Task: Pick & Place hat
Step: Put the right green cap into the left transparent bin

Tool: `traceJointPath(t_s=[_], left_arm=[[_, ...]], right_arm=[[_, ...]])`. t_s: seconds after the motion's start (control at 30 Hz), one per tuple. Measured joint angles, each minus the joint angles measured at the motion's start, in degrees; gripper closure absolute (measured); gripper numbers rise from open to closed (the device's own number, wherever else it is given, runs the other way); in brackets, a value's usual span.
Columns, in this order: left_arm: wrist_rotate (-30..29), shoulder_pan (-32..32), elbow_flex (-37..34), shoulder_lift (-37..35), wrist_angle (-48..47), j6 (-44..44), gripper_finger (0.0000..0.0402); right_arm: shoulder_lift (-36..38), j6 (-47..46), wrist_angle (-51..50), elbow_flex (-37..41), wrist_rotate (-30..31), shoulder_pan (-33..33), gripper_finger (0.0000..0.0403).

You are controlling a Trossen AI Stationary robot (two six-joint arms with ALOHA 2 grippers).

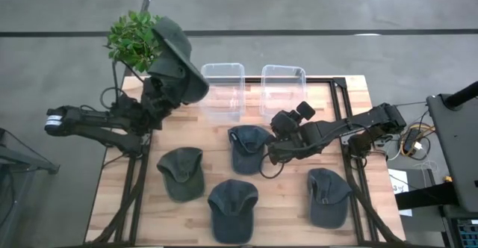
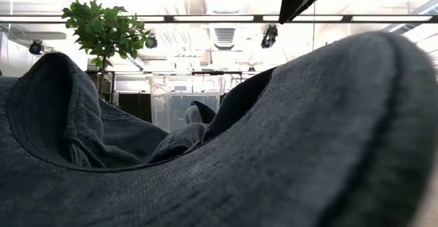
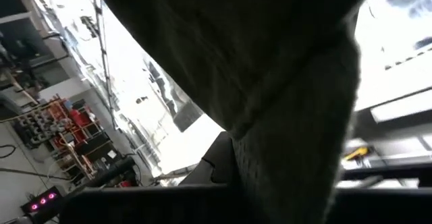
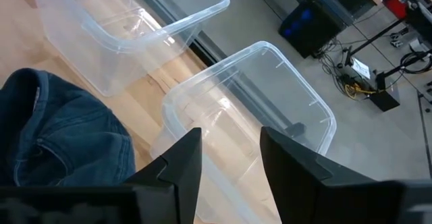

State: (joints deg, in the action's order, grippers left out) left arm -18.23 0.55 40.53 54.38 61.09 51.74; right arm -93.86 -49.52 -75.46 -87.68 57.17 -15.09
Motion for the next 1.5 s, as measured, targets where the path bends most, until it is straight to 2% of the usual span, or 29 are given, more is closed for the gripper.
traceJointPath(t_s=[0.1, 0.17, 0.4, 0.5, 0.6, 0.8, 1.0, 1.2, 1.33, 1.5], left_arm=[[0.16, -0.01, 0.05, 0.45, -1.53, 0.19, 0.0397], [0.35, -0.01, 0.33, 0.51, -6.97, -0.02, 0.0397], [-4.26, -0.04, 7.84, 1.96, -44.98, 0.90, 0.0397], [-8.79, 0.10, 12.09, 3.03, -57.96, 0.64, 0.0397], [-12.91, 0.28, 14.68, 4.80, -66.37, 0.22, 0.0397], [-14.26, 2.60, 15.26, 8.59, -69.71, 0.29, 0.0397], [-9.69, 7.07, 14.27, 11.61, -69.65, 0.89, 0.0397], [-4.00, 12.04, 13.84, 14.36, -69.71, 0.93, 0.0397], [-0.77, 15.28, 13.77, 16.61, -69.80, 0.79, 0.0397], [6.03, 20.06, 13.77, 17.92, -70.66, 1.08, 0.0397]], right_arm=[[0.00, 0.00, 0.07, 0.00, -0.02, 0.00, 0.0261], [0.00, 0.00, 0.17, 0.00, -0.02, 0.00, 0.0261], [0.00, 0.22, 0.42, 0.00, -0.15, 0.00, 0.0257], [0.00, 0.40, 0.43, 0.00, -0.17, -0.02, 0.0260], [0.04, 0.69, 0.50, 0.00, -0.16, -0.02, 0.0265], [1.44, 6.38, 0.87, 0.00, -0.17, -0.25, 0.0272], [4.69, 7.15, 0.92, 0.12, -0.14, -1.77, 0.0285], [9.36, 7.69, 2.44, 2.99, -0.17, -6.37, 0.0303], [14.04, 8.33, 9.51, 7.90, -1.12, -9.59, 0.0312], [20.31, 12.47, 22.76, 15.54, -5.11, -11.78, 0.0314]])
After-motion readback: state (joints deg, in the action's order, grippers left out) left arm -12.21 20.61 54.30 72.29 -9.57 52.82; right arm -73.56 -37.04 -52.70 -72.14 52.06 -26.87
